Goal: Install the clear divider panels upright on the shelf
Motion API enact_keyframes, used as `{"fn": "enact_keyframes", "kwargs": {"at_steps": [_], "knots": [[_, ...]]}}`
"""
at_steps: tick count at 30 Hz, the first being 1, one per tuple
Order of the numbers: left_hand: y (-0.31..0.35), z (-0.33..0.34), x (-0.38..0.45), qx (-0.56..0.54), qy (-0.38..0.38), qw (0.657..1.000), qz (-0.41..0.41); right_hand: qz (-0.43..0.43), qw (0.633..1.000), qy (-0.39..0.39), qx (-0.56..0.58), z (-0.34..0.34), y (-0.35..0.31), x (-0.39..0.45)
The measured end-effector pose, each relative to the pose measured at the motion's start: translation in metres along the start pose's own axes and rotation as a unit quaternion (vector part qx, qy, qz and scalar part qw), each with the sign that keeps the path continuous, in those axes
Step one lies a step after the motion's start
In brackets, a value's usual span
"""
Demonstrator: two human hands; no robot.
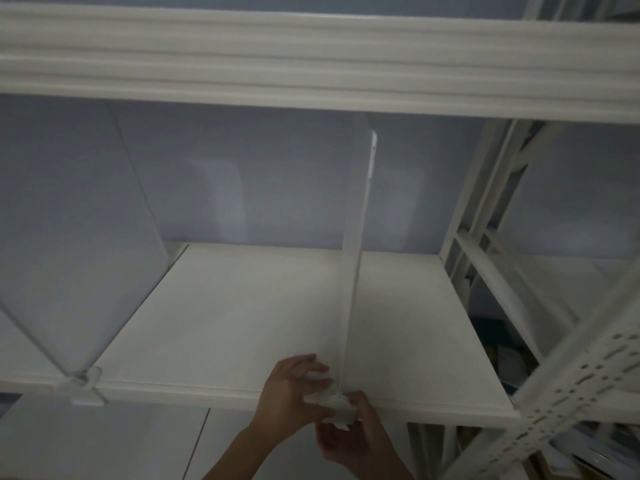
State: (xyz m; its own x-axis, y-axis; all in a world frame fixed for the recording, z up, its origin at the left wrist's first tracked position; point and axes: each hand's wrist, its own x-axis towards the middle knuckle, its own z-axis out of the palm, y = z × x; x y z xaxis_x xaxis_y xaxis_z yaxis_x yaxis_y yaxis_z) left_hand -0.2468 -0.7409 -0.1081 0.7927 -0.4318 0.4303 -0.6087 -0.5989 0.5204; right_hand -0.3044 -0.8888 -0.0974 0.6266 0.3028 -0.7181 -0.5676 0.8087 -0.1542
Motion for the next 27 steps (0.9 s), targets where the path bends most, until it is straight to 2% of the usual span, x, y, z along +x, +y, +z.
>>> {"fn": "enact_keyframes", "kwargs": {"at_steps": [10, 18, 22, 27], "knots": [[-0.002, 0.000, 0.001, 0.006, -0.012, 1.000, 0.010, -0.033, 0.999, 0.032, -0.013, -0.002, 0.003, 0.012], [0.005, -0.005, 0.000, 0.016, -0.018, 1.000, -0.005, -0.110, 0.992, 0.070, 0.001, -0.003, 0.014, 0.015], [0.018, 0.002, -0.015, 0.065, -0.042, 0.997, -0.016, -0.145, 0.986, 0.053, -0.055, -0.008, 0.022, 0.008], [0.034, 0.006, -0.051, 0.141, -0.063, 0.988, 0.012, -0.209, 0.978, 0.010, -0.026, -0.007, 0.050, -0.003]]}}
